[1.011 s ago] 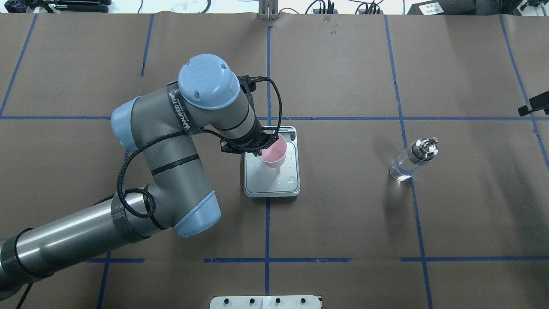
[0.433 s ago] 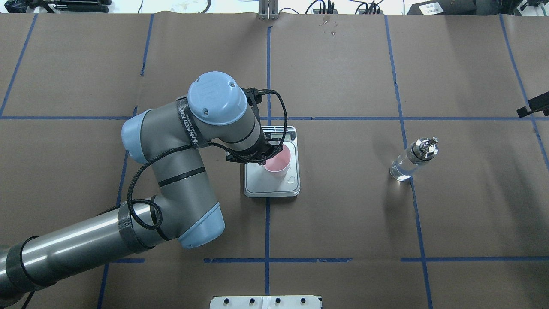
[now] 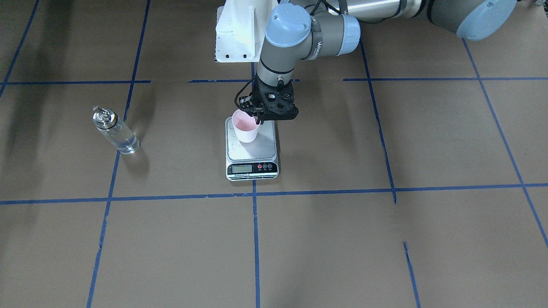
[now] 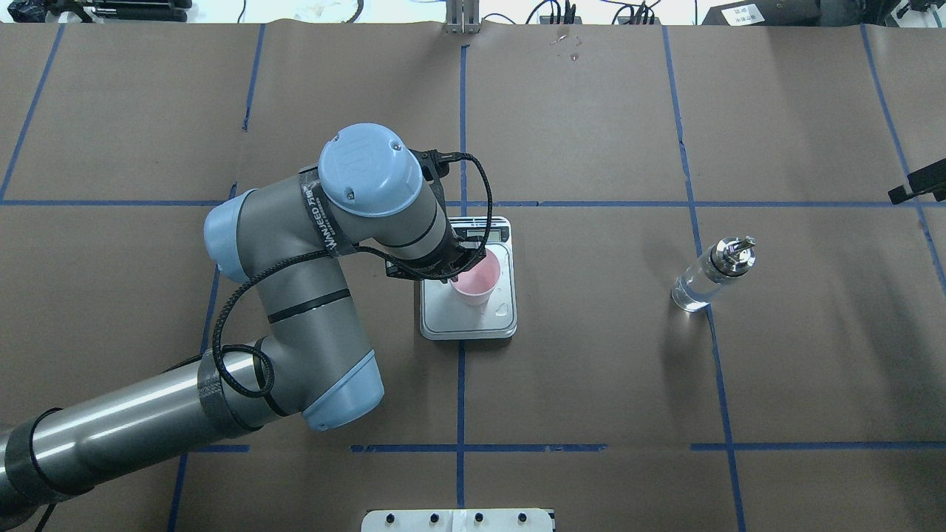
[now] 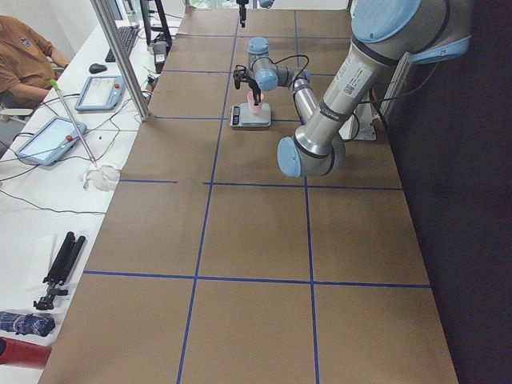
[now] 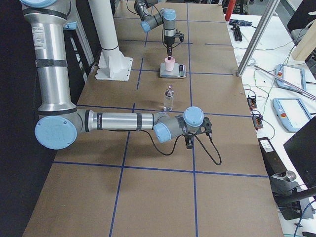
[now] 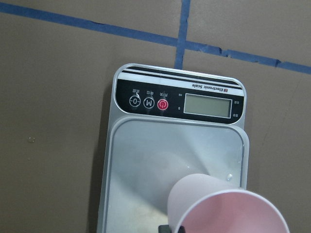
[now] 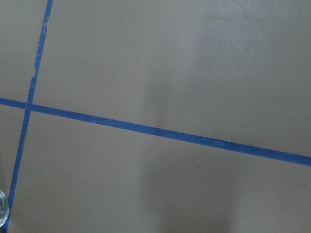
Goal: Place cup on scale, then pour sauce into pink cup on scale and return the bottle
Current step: 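Carry the pink cup with the left gripper onto the scale, then release the cup and lift the left gripper away while the right arm reaches in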
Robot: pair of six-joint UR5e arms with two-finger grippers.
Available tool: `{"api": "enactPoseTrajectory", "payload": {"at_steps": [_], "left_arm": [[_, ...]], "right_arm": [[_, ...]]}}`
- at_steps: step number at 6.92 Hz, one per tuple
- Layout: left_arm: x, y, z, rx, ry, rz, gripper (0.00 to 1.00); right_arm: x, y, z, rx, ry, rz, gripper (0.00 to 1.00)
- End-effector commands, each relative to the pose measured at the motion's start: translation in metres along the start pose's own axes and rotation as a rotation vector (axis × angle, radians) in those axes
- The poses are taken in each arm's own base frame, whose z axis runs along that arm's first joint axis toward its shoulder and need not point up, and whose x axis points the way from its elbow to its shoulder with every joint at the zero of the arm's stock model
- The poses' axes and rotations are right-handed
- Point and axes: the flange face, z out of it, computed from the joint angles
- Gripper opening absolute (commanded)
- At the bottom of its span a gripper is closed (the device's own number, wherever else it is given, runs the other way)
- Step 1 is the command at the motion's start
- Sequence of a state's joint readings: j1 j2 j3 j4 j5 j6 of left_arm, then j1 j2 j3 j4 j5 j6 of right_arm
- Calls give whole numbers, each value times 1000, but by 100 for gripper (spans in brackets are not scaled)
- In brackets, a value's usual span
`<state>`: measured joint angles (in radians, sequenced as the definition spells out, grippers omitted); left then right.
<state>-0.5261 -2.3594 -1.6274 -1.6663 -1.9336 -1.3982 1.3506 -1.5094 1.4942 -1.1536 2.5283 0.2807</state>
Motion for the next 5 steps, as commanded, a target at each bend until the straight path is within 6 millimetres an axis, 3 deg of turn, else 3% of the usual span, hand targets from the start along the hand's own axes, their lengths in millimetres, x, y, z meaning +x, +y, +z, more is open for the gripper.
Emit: {"api": "enactPoseTrajectory", "payload": {"at_steps": [1, 2, 3, 4, 5], "left_arm": [[-4, 0, -4, 10, 0, 0, 46], [-9, 6, -23, 17, 32, 11, 47], [-22, 14, -62, 36, 80, 21, 47], [-28, -1, -89, 74, 109, 11, 47], [-36, -20, -101, 107, 109, -3, 47]], "right_arm": [[-6, 0, 4, -8, -4, -10, 100], [-11, -1, 7, -13, -7, -19, 100], [-43, 0, 13, -8, -18, -86, 100], [-59, 7, 17, 30, -51, -88, 100], [-96, 27, 49, 79, -95, -112, 100]]}}
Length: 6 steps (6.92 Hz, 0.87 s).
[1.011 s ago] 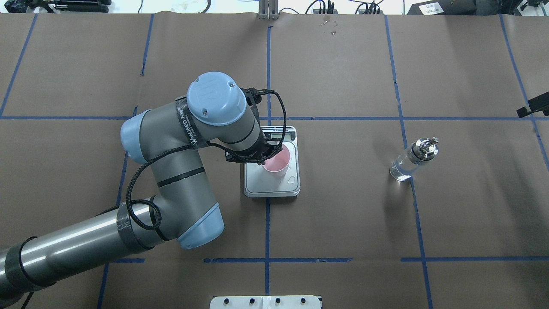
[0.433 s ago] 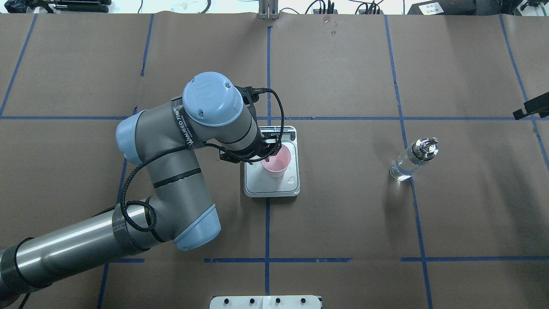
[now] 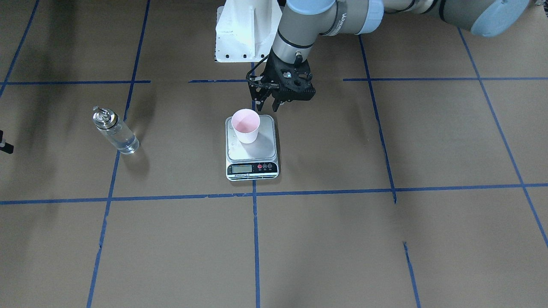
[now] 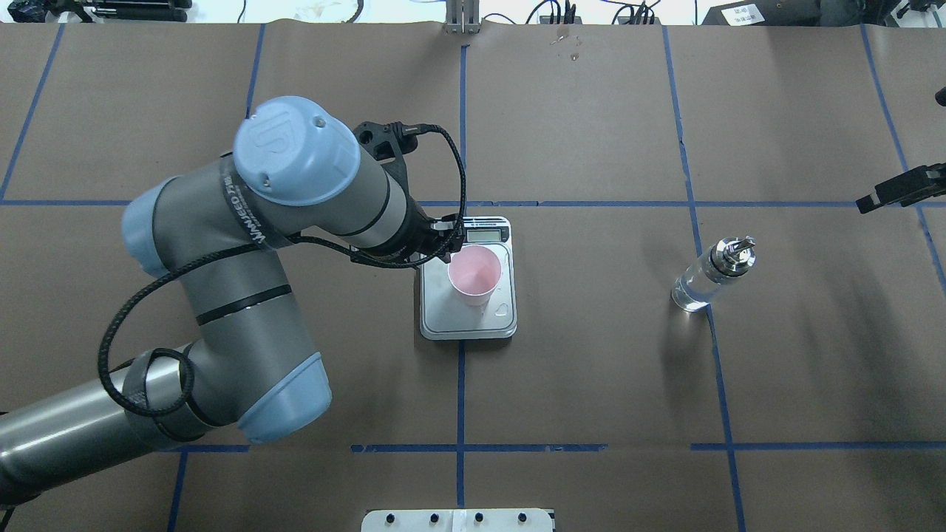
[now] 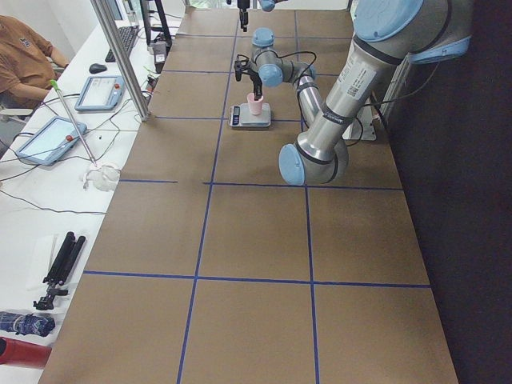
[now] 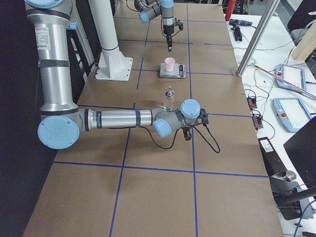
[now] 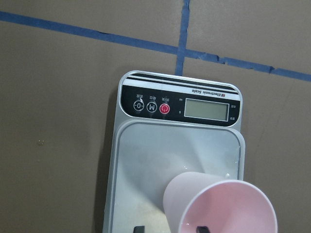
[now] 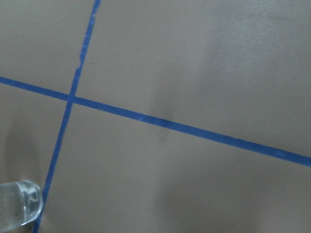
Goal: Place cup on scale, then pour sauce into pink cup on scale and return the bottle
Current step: 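Release the cup and lift the left gripper away while the right arm reaches in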
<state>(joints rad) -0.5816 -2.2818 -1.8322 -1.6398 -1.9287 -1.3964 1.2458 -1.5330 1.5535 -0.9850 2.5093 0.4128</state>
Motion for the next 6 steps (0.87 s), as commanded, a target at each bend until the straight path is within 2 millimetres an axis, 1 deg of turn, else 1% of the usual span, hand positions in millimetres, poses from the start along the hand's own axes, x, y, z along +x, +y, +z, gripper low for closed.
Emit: {"api": "enactPoseTrajectory", "payload": {"at_steps": [1, 2, 3, 4, 5, 6], "left_arm": [[-12, -36, -32, 69, 16, -23, 47], [-15, -43, -34, 81, 11, -30, 47], [-17, -50, -42, 95, 16, -36, 47], [-21, -60, -47, 112, 12, -47, 47], [-32, -68, -48, 123, 0, -60, 47], [-37, -71, -40, 120, -12, -62, 47]], "right_arm": [[-58, 53, 60, 150, -51, -59, 100], [-67, 80, 74, 203, -68, -71, 100], [-73, 106, 69, 184, -70, -79, 100], [-100, 124, 65, 172, -93, -117, 100], [-128, 135, 81, 196, -83, -62, 100], [-164, 140, 92, 252, -84, -22, 100]]}}
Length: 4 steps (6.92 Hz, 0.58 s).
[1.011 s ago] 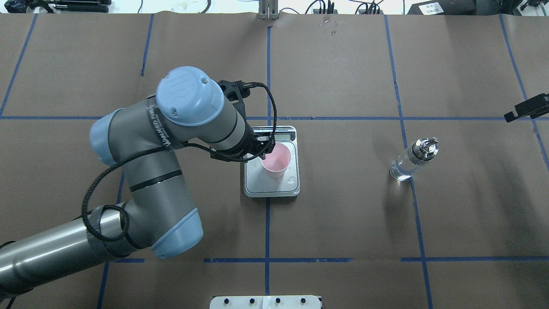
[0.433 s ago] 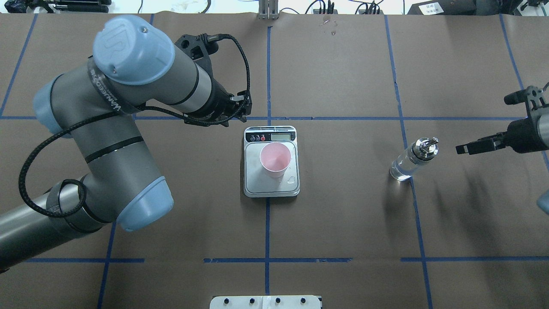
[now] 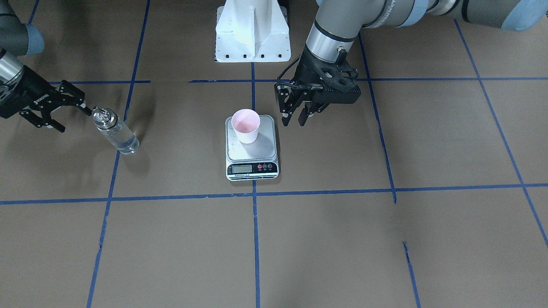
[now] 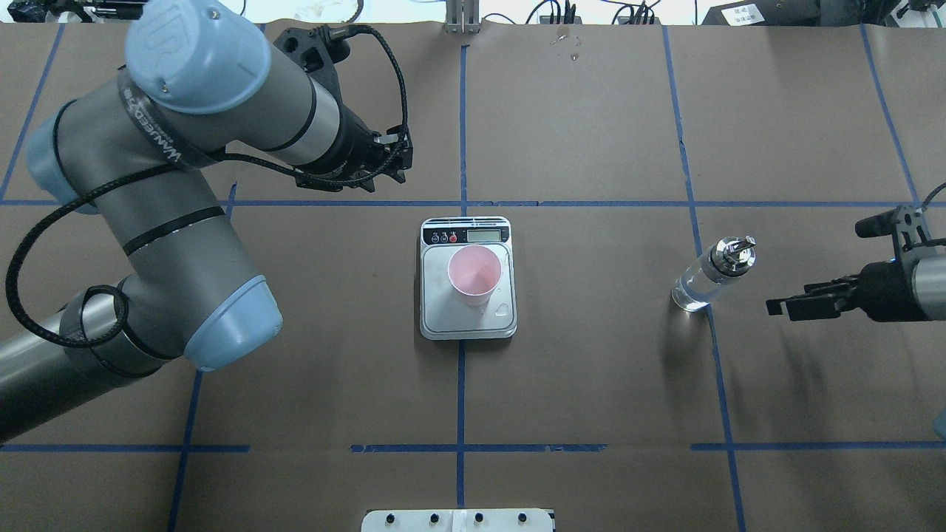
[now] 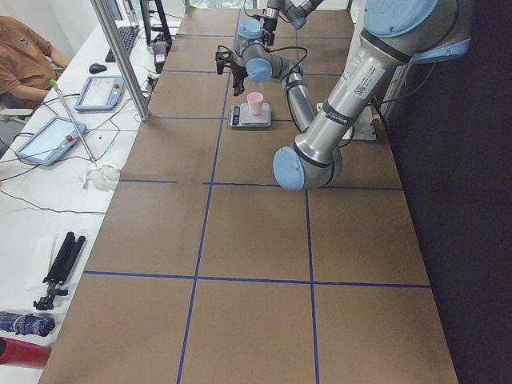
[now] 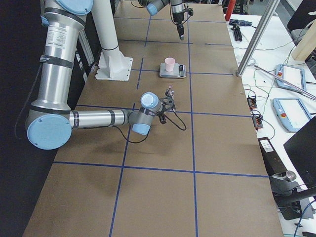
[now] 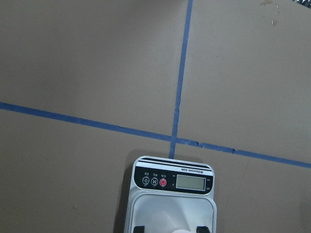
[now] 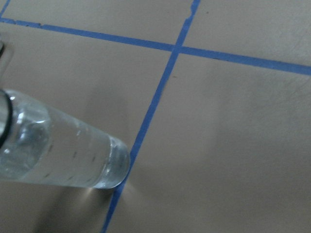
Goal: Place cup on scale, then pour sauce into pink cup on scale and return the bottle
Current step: 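Release the cup and lift the left gripper away while the right arm reaches in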
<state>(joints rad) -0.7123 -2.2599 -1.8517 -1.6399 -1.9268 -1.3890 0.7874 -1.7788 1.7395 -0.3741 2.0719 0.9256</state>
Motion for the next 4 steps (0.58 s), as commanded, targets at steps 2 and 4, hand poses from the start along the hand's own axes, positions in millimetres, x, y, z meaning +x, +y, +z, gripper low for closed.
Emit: {"api": "enactPoseTrajectory", "payload": {"at_steps": [2, 4], "left_arm": [[-9, -9, 12, 4, -20, 0, 47], [-8, -9, 12, 6, -9, 5, 47]], "right_arm": [[-61, 40, 26, 182, 101, -13, 99], [-83, 70, 48, 336, 204, -79, 98]]}}
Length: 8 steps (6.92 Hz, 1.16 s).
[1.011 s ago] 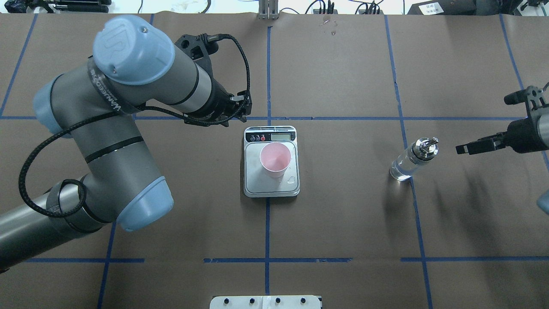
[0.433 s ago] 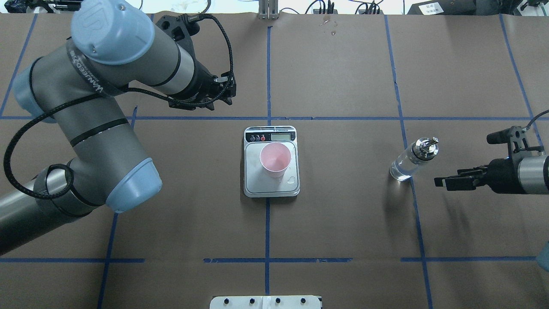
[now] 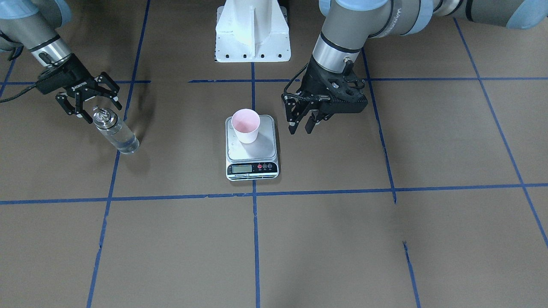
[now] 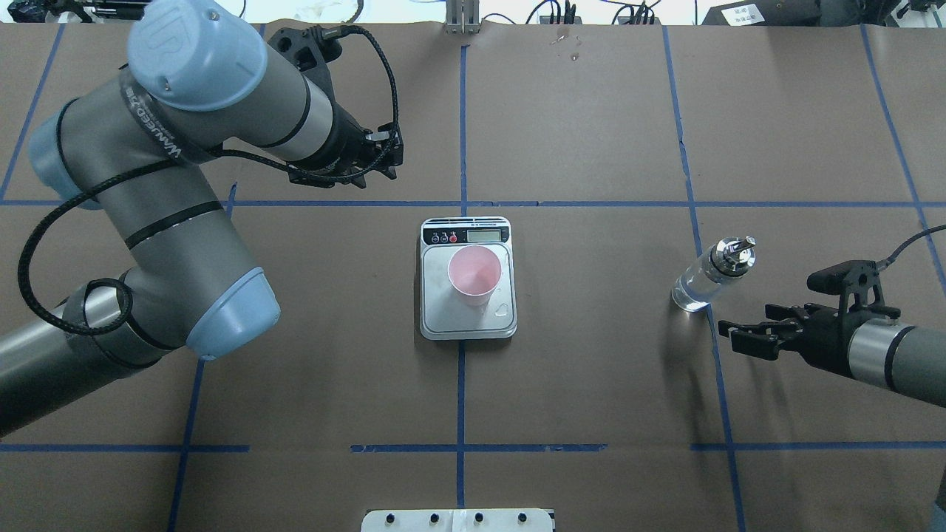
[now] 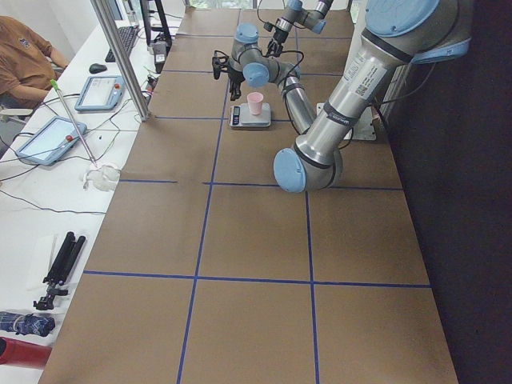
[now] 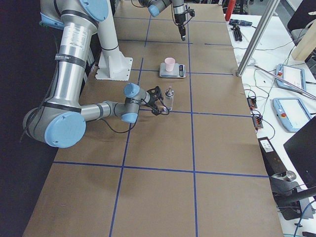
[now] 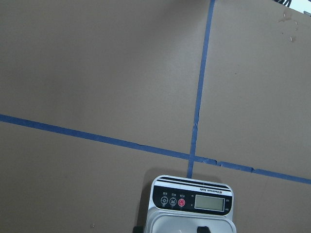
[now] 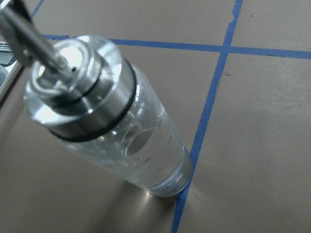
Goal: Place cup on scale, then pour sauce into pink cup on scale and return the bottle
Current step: 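Close the right gripper around the glass sauce bottle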
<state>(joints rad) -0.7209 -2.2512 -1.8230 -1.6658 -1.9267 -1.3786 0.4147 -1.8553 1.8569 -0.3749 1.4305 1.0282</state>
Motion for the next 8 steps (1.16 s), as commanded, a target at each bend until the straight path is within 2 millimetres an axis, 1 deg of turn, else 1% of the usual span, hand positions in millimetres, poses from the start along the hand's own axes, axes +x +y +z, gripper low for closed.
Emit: {"api": "enactPoseTrajectory", "payload": {"at_steps": [1, 2, 3, 4, 5, 6, 7, 8], "left_arm": [[-1, -1, 3, 0, -1, 17, 47], [-1, -1, 3, 0, -1, 20, 47], [-1, -2, 2, 1, -1, 20, 47], [-17, -2, 11, -4, -26, 39, 47], [-21, -7, 10, 1, -34, 99, 48], [-29, -12, 9, 6, -42, 96, 48], [-30, -12, 11, 6, -45, 95, 48], [-32, -12, 13, 5, -49, 95, 48]], "right_arm": [[-17, 18, 3, 142, 78, -25, 99], [-19, 17, 3, 188, 99, -18, 99], [-24, 18, 7, 241, 136, -26, 99], [-36, 17, 16, 271, 178, -43, 99], [-44, 14, 18, 285, 165, -17, 99], [-48, 12, 23, 310, 166, 44, 99], [-52, 11, 25, 317, 164, 50, 99], [-40, 16, 31, 338, 206, 33, 98]]}}
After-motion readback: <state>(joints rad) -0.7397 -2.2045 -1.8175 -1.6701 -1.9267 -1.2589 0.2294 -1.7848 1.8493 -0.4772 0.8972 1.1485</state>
